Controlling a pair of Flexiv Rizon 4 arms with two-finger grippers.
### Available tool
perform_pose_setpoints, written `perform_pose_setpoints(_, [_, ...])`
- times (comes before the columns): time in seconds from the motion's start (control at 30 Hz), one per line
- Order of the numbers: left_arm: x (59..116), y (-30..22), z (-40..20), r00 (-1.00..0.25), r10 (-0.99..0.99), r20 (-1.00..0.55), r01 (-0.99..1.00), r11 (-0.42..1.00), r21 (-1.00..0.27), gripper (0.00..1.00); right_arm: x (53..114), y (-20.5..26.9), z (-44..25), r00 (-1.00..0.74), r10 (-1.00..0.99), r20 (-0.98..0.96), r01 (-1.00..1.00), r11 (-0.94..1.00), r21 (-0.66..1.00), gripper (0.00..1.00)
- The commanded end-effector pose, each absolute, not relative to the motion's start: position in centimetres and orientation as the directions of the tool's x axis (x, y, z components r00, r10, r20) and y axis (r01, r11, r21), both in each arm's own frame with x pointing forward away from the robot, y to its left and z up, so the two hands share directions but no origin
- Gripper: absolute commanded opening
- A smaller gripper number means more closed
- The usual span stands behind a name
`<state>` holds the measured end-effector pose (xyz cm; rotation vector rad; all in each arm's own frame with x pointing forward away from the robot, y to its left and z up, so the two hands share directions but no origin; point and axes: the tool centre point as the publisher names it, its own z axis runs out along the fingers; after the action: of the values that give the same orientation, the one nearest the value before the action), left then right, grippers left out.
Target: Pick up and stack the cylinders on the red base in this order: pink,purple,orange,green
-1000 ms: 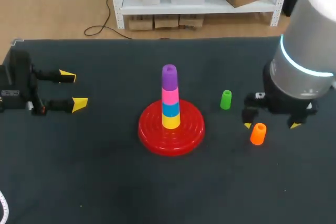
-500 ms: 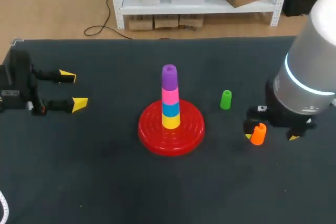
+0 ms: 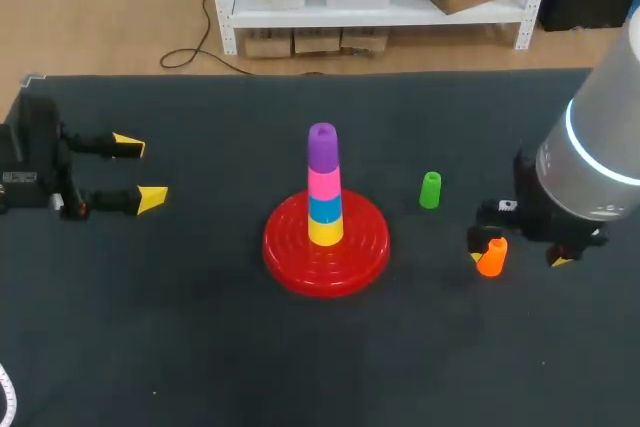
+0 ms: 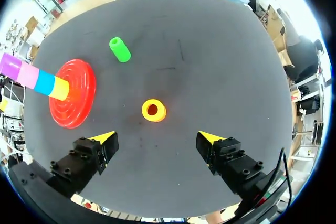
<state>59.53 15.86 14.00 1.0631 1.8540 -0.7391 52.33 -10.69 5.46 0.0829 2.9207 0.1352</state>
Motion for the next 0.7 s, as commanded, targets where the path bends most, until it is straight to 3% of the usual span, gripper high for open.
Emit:
perform_pose_setpoints(0.03, [59.5, 15.8, 13.7, -0.269, 0.374, -0.888, 0.881, 0.467, -0.07, 1.0, 52.2, -10.8, 5.4, -0.974, 0.067, -0.217, 0.047, 0.994, 0.099, 1.0])
perform_pose_setpoints(0.3, [59.5, 15.8, 13.7, -0.269, 0.374, -0.888, 0.881, 0.467, -0.07, 1.0, 53.3, -11.1, 4.0, -0.981, 0.041, -0.19, 0.041, 0.999, 0.005, 1.0])
perform_pose_setpoints(0.7, [59.5, 15.8, 13.7, -0.269, 0.374, -0.888, 0.881, 0.467, -0.07, 1.0, 55.5, -11.3, 2.7, -0.993, 0.057, -0.104, 0.054, 0.998, 0.039, 1.0])
